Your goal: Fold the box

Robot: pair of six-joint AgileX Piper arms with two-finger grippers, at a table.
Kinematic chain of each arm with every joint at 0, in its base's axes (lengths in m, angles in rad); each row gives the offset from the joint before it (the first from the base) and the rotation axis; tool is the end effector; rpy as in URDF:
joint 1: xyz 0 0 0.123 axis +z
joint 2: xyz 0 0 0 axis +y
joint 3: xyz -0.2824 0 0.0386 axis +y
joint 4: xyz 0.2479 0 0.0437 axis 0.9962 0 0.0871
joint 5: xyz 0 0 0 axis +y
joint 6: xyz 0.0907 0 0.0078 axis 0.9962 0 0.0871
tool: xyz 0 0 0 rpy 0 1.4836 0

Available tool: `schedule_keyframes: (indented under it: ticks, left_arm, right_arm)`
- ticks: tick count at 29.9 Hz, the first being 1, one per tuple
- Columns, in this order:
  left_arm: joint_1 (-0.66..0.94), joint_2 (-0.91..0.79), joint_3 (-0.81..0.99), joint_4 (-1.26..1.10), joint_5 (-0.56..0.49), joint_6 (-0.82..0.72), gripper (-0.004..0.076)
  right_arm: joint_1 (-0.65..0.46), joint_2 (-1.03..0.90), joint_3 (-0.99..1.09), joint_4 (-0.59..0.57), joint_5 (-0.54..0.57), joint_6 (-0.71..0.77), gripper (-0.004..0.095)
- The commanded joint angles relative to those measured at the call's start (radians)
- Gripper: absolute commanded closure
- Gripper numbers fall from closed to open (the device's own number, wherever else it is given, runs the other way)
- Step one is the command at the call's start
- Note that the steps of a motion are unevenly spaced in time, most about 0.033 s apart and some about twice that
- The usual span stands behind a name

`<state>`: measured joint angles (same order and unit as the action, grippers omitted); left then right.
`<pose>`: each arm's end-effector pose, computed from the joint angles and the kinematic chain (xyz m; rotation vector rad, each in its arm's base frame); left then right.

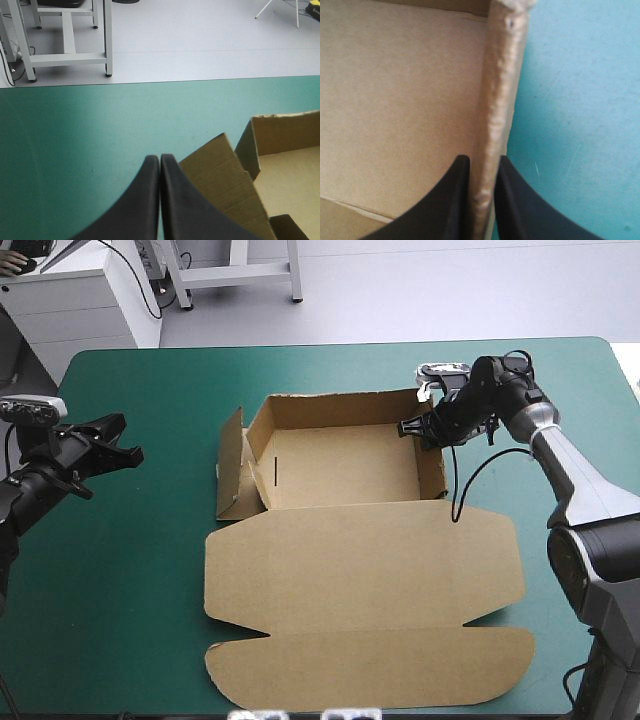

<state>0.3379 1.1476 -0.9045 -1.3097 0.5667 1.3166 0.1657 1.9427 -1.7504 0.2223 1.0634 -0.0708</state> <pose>0.2461 0.0363 0.3547 0.1049 1.8459 -0.2429 0.4173 0.0876 0.2857 -0.2291 2.7239 0.3228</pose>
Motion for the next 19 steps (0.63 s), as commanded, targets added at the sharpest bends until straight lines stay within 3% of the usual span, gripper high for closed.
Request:
schedule_keyframes:
  ticks: [1, 7, 11, 19]
  left_arm:
    - [0.004, -0.017, -0.026, -0.06, -0.008, -0.003, 0.0732]
    - [0.004, -0.017, -0.026, -0.06, -0.008, -0.003, 0.0732]
    - [0.004, -0.017, -0.026, -0.056, -0.008, -0.003, 0.0732]
    - [0.004, -0.015, -0.026, -0.046, -0.008, -0.003, 0.0732]
  right_arm:
    - [-0.005, -0.052, -0.077, -0.04, 0.014, -0.019, 0.0547]
    - [-0.005, -0.052, -0.18, -0.089, 0.065, 0.057, 0.0358]
    - [-0.005, -0.052, -0.255, -0.107, 0.189, 0.101, 0.0349]
    - [0.017, -0.073, -0.228, -0.048, 0.188, 0.144, 0.035]
